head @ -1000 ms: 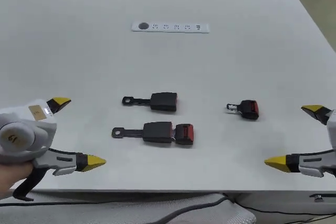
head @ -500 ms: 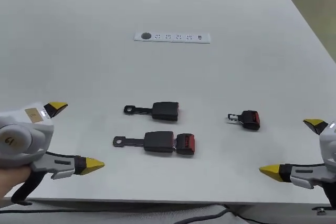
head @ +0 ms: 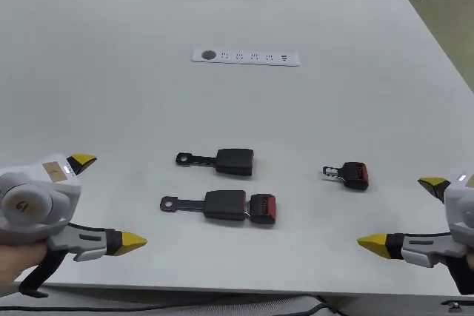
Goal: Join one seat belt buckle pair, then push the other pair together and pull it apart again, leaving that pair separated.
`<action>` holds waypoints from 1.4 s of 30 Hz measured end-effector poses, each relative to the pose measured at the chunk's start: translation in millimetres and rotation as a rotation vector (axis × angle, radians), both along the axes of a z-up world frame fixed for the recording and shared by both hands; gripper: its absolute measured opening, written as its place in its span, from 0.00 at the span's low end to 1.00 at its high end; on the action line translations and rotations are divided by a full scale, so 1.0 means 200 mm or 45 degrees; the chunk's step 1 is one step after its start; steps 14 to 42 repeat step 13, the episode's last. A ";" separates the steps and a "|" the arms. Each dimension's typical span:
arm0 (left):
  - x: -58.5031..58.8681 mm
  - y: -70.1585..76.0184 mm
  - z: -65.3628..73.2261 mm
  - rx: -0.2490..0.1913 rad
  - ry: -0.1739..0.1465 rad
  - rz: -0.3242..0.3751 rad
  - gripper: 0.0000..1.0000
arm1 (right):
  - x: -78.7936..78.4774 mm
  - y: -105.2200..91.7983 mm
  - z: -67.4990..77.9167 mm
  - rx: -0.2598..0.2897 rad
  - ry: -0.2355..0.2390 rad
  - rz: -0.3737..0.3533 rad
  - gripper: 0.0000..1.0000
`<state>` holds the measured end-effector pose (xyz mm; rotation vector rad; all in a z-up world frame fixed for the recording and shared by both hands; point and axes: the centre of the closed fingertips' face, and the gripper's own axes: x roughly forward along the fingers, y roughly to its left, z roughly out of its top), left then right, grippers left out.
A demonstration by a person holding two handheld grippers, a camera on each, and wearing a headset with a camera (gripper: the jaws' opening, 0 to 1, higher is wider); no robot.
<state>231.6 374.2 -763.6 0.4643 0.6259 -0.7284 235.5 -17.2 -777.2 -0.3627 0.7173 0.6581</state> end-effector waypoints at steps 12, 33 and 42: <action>-0.03 0.01 -0.02 -0.011 0.024 0.015 1.00 | 0.00 0.03 -0.05 -0.036 -0.008 -0.046 0.95; -0.03 0.02 -0.03 -0.008 0.030 0.018 1.00 | 0.00 0.04 -0.05 -0.035 -0.001 -0.047 0.93; -0.03 0.02 -0.03 -0.008 0.030 0.018 1.00 | 0.00 0.04 -0.05 -0.035 -0.001 -0.047 0.93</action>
